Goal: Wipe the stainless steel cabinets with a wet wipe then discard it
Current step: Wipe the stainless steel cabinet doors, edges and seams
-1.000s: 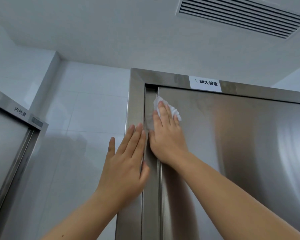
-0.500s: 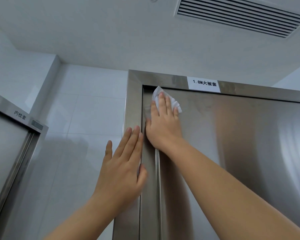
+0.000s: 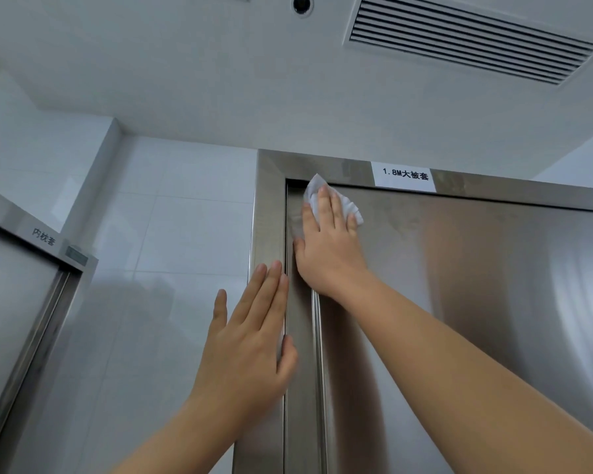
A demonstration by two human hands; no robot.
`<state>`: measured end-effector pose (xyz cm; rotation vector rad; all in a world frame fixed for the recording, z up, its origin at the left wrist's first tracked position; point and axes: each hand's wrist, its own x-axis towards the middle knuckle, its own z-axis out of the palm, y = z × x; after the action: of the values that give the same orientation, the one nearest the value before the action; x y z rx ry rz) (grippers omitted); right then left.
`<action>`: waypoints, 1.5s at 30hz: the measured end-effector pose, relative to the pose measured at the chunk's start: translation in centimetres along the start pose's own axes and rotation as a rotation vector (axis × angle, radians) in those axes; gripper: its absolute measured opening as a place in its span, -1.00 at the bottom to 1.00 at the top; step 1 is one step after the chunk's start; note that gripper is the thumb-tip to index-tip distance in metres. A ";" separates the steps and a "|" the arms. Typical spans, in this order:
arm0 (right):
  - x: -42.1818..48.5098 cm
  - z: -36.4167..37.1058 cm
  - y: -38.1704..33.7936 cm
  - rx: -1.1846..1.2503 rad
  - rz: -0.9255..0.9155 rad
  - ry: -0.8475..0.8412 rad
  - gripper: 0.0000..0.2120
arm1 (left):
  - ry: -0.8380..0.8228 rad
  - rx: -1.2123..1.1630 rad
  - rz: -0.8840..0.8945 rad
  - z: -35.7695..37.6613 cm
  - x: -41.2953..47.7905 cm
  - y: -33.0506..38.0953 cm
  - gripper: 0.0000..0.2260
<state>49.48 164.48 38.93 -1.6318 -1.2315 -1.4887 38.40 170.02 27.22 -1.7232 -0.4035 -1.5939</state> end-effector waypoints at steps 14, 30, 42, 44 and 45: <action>-1.9 0.0 -0.4 -0.026 0.003 -0.064 -0.42 | -0.015 0.009 0.012 -0.2 -0.7 0.1 -0.46; -2.8 0.3 -0.4 -0.065 -0.020 0.006 -0.43 | -0.010 -0.005 -0.004 -0.1 -1.3 0.2 -0.46; -2.4 -0.2 0.3 -0.089 -0.135 0.045 -0.53 | -0.001 -0.038 -0.014 -0.4 -1.2 0.3 -0.45; -2.3 0.3 0.4 -0.035 -0.113 0.032 -0.49 | 0.000 -0.038 -0.010 -0.4 -1.2 0.2 -0.45; -2.1 0.4 0.5 -0.013 -0.104 0.026 -0.47 | 0.000 -0.039 -0.009 -0.3 -1.2 0.2 -0.45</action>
<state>50.20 164.14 36.86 -1.5729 -1.3128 -1.5789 38.09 169.95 25.96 -1.7531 -0.3823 -1.6180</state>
